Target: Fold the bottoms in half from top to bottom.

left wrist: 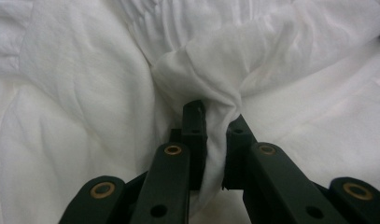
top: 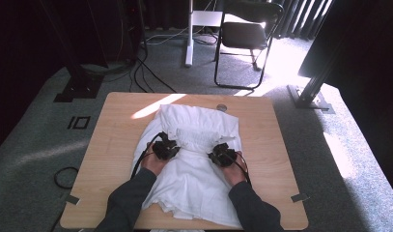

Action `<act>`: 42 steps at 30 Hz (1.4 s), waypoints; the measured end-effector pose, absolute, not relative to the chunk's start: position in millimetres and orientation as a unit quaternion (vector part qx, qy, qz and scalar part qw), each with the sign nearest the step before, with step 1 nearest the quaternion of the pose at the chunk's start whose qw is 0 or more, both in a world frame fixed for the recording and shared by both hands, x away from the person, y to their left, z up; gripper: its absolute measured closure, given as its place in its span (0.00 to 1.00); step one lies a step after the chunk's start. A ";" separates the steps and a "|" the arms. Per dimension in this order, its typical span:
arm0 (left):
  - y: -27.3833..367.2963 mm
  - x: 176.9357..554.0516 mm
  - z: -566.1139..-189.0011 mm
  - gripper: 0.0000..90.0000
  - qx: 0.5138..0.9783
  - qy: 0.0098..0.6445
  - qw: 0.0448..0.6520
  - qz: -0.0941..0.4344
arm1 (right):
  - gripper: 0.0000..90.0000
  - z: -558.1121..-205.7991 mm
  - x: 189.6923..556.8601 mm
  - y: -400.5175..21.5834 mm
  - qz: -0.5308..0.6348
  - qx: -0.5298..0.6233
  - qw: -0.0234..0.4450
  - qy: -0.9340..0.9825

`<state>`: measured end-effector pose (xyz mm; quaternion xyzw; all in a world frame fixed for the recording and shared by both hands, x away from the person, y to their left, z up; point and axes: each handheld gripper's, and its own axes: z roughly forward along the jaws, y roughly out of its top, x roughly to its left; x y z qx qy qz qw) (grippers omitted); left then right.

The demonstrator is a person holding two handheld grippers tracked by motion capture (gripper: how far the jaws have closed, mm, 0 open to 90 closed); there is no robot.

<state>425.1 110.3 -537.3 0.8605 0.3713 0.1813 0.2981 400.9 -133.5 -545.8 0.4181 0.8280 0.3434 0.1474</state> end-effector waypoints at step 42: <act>139.6 330.6 -473.0 0.95 0.834 0.318 0.418 0.169 | 0.96 -486.5 329.2 -158.4 0.438 0.365 0.174 0.803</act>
